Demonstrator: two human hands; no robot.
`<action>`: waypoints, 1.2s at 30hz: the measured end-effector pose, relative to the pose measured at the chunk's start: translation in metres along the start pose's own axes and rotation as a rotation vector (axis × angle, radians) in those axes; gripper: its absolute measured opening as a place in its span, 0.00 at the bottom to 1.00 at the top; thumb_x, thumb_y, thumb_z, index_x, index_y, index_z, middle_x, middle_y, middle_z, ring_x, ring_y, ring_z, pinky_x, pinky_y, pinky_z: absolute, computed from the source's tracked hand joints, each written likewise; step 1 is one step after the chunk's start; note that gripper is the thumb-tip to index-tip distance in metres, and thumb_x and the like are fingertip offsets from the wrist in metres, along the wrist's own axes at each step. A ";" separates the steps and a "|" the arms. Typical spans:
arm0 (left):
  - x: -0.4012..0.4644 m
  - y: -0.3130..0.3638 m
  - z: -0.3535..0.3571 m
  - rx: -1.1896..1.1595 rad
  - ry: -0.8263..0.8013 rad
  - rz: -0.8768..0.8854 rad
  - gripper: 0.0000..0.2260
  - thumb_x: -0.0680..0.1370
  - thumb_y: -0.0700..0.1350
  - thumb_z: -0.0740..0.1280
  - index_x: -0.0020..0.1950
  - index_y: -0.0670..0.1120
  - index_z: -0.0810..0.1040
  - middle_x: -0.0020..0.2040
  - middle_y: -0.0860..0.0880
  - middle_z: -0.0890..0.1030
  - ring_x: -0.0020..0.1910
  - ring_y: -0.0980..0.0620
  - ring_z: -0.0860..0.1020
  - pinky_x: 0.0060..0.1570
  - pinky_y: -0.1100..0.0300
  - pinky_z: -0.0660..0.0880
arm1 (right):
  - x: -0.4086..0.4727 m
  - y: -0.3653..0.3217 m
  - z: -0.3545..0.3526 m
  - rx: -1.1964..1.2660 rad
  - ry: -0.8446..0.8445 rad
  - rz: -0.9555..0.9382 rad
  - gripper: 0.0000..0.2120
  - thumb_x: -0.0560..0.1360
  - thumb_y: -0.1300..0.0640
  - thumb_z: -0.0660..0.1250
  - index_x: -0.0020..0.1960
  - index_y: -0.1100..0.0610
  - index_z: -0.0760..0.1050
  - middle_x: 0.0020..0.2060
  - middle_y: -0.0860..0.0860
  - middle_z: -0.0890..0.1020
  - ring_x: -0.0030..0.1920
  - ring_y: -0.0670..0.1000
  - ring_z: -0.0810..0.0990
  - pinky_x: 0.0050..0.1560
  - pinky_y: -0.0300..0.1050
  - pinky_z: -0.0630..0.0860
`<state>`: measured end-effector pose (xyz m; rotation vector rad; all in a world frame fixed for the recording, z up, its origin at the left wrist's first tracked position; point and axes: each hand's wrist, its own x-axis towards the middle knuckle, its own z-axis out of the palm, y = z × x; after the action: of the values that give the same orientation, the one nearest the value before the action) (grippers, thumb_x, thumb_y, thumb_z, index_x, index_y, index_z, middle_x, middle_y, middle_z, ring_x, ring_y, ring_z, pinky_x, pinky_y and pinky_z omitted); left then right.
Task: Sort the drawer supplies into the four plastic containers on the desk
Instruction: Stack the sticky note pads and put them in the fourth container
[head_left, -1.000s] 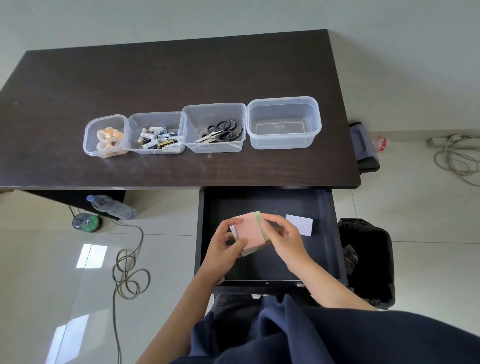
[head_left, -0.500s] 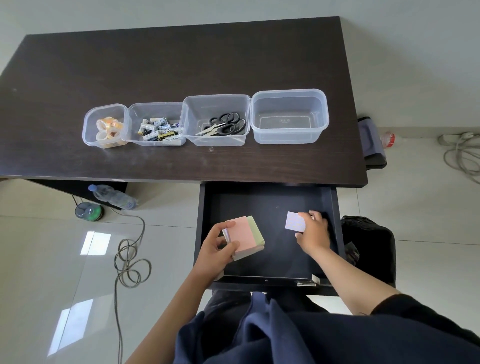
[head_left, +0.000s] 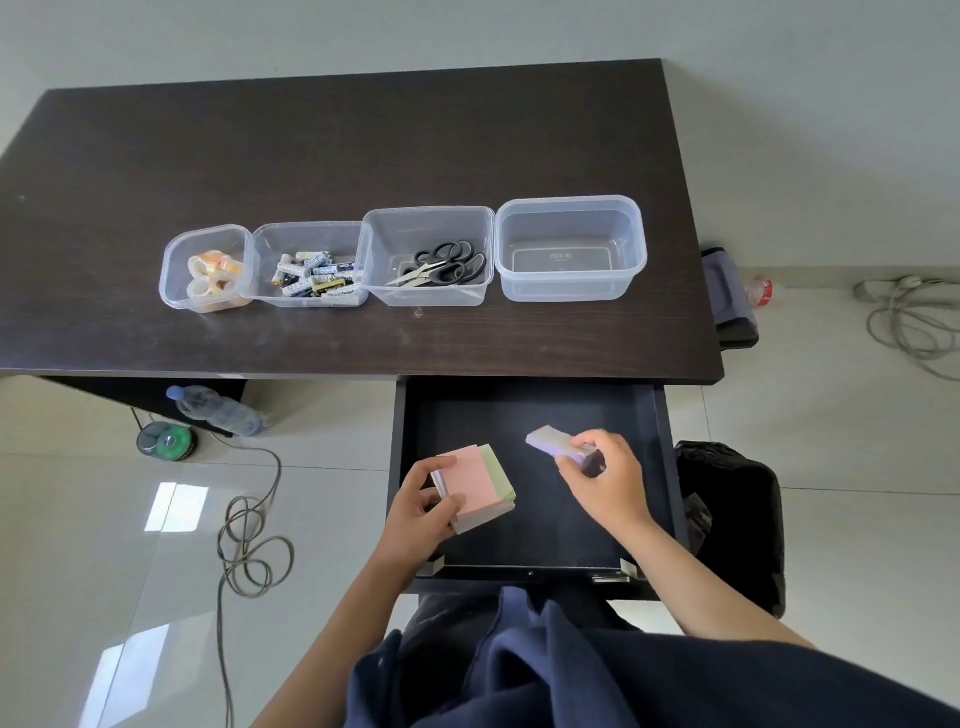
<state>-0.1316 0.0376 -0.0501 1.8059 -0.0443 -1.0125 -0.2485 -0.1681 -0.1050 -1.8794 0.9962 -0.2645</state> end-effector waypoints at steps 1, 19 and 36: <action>0.001 0.001 0.001 -0.001 -0.006 0.005 0.17 0.78 0.37 0.64 0.58 0.58 0.71 0.55 0.44 0.77 0.54 0.44 0.78 0.50 0.47 0.81 | -0.003 -0.011 -0.002 0.070 0.009 0.027 0.06 0.70 0.56 0.72 0.46 0.51 0.77 0.46 0.46 0.79 0.48 0.47 0.78 0.45 0.35 0.71; -0.003 0.004 0.016 -0.047 -0.039 0.100 0.17 0.77 0.36 0.65 0.57 0.58 0.72 0.54 0.42 0.78 0.51 0.46 0.80 0.44 0.56 0.81 | -0.034 -0.078 -0.002 0.283 -0.290 0.304 0.09 0.80 0.53 0.58 0.55 0.53 0.74 0.51 0.50 0.80 0.42 0.54 0.85 0.44 0.47 0.82; -0.012 0.006 0.011 -0.021 -0.086 0.190 0.21 0.76 0.43 0.69 0.65 0.60 0.67 0.62 0.48 0.74 0.59 0.46 0.76 0.44 0.62 0.80 | -0.029 -0.074 0.006 0.001 -0.331 0.086 0.11 0.77 0.59 0.64 0.59 0.56 0.76 0.47 0.52 0.81 0.48 0.49 0.80 0.43 0.36 0.77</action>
<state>-0.1441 0.0314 -0.0393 1.7029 -0.2530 -0.9502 -0.2252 -0.1279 -0.0406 -1.8010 0.8453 0.0959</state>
